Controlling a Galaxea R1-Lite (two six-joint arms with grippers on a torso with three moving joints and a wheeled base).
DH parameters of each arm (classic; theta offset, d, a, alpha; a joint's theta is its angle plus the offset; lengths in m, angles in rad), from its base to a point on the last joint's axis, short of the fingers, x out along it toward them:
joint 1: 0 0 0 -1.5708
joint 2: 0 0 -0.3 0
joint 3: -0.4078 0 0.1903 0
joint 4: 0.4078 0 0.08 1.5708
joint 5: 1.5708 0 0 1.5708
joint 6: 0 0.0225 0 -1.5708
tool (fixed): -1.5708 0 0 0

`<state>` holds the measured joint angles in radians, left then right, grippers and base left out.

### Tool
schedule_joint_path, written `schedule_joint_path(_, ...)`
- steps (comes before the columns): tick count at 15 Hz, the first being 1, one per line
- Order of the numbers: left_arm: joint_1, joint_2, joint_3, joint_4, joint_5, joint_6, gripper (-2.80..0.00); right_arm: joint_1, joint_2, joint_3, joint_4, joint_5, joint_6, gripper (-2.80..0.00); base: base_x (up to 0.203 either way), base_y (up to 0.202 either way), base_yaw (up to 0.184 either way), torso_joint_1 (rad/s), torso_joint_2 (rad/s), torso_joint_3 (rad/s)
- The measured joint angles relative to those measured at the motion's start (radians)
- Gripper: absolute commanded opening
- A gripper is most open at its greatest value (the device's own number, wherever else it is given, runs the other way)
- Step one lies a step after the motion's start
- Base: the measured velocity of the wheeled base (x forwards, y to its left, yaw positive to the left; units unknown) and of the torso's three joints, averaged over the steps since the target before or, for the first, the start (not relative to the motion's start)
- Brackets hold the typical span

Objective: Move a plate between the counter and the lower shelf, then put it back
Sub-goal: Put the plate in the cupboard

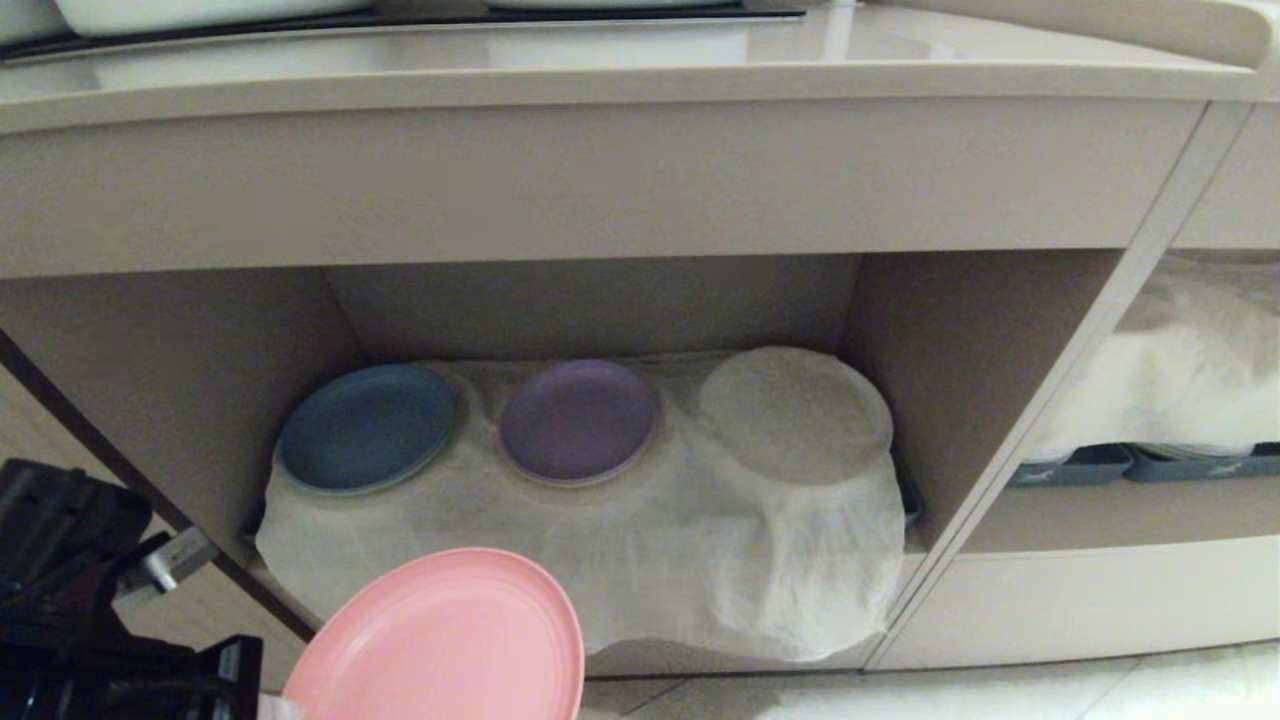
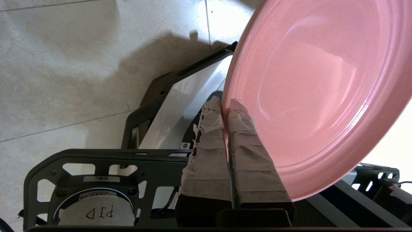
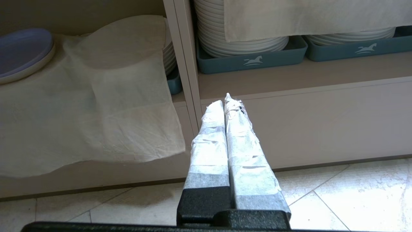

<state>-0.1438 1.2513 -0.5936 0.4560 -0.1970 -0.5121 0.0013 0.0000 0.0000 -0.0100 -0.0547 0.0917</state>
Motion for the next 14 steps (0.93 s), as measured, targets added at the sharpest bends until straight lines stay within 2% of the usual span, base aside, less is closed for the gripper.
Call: schedule_joint_path(14,-0.002,-0.055,0.020,0.001,-0.007,-0.004,-2.80,0.000,0.000,0.000,0.000,0.000,0.000,-2.80,0.000,0.000,0.000,0.000,0.00,0.000)
